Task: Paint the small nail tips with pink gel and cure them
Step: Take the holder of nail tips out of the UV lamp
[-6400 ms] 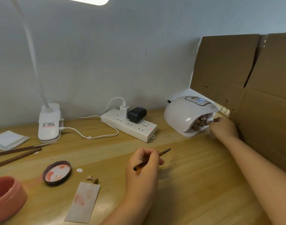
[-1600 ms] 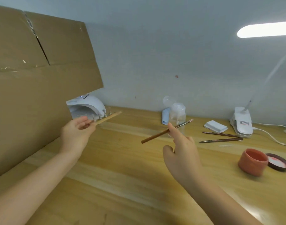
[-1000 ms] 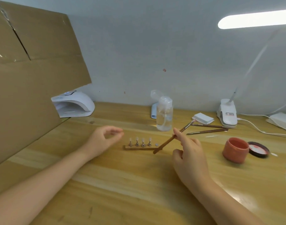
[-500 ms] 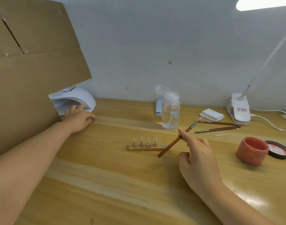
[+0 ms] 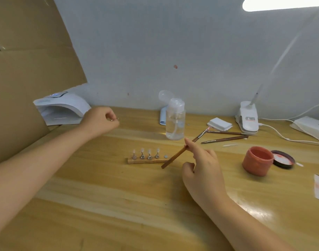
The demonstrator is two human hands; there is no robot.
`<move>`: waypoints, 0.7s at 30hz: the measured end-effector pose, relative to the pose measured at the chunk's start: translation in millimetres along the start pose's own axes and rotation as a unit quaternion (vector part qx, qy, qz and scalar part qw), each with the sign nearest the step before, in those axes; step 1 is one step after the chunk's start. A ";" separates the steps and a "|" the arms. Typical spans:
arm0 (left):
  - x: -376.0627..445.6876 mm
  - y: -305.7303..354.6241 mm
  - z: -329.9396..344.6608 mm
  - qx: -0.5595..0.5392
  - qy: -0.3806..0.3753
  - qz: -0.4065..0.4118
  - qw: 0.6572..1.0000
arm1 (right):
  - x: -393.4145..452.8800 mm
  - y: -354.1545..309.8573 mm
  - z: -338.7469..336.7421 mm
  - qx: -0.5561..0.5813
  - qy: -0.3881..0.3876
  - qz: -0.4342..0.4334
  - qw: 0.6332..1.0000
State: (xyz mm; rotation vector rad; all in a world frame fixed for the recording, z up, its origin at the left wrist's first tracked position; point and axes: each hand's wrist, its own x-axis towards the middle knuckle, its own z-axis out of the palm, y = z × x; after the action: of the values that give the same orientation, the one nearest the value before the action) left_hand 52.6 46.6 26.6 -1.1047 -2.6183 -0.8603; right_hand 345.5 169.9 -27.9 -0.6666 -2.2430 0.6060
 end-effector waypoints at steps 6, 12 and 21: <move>-20.1 108.8 1.0 0.113 -0.172 0.166 0.965 | -0.8 1.9 -1.3 -0.003 0.018 0.025 1.000; -33.4 172.9 14.2 0.329 -0.297 0.273 0.853 | 0.3 3.1 -2.7 0.003 0.019 0.031 0.999; -42.4 193.7 39.4 0.482 -0.358 0.245 0.762 | 1.0 3.0 -1.3 0.013 0.029 0.031 0.999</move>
State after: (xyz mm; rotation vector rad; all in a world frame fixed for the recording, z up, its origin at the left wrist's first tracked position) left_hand 221.0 151.8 64.7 -1.7570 -2.3485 1.1212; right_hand 346.7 173.1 -28.4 -0.7347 -2.1647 0.6380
